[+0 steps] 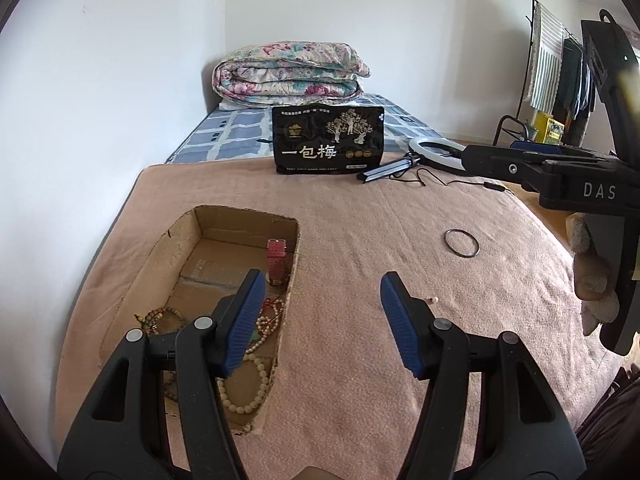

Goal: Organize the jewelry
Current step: 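Withdraw both tools from the box toward the dark bangle and second earring, then close left tool on the pearl earring while right tool grasps the dark bangle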

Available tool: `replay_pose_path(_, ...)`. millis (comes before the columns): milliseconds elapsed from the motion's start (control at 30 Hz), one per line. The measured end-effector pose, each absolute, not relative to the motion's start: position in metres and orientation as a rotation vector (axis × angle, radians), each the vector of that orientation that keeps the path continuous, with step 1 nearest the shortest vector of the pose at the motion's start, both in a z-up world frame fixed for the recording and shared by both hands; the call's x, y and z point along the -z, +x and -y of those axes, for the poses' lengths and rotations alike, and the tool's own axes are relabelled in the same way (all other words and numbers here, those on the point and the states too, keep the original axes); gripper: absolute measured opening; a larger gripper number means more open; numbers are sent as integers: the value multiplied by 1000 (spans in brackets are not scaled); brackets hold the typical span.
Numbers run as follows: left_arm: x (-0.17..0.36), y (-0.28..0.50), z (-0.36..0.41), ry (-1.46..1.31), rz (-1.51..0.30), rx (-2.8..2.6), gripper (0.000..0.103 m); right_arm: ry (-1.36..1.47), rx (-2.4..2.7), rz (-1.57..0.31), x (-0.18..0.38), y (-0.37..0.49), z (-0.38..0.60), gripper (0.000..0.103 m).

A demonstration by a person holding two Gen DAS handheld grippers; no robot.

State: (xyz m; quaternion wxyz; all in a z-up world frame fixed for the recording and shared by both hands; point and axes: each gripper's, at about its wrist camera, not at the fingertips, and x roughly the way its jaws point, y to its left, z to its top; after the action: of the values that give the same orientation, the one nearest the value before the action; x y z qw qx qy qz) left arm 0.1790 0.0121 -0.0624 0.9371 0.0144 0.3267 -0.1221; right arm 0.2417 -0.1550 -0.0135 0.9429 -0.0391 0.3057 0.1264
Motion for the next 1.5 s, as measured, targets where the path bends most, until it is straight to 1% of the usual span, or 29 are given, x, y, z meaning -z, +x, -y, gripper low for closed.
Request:
replay_pose_path(233, 71, 183, 23, 47, -687, 310, 62, -75, -202, -630, 18, 237, 197, 103)
replay_pose_path(433, 88, 191, 51, 70, -720, 366, 62, -59, -139, -655, 31, 241, 239, 103)
replay_pose_path(833, 133, 214, 95, 64, -808, 467, 62, -17, -33, -731, 82, 261, 305, 103)
replay_pose_path(1167, 171, 236, 125, 81, -865, 510, 62, 13, -23, -789, 124, 287, 318, 103)
replay_pose_path(1233, 177, 242, 127, 91, -874, 504, 56, 14, -23, -801, 131, 293, 319, 103)
replay_pose_path(1267, 180, 244, 127, 91, -884, 504, 49, 14, -25, -807, 135, 296, 319, 103)
replay_pose_path(1300, 183, 247, 128, 90, -893, 504, 44, 13, -27, -813, 138, 298, 318, 103)
replay_pose_path(1433, 191, 255, 131, 107, -904, 502, 41, 8, -36, -841, 152, 309, 315, 103)
replay_pose_path(1500, 193, 258, 133, 116, -908, 504, 32, 14, -39, -852, 158, 314, 314, 103)
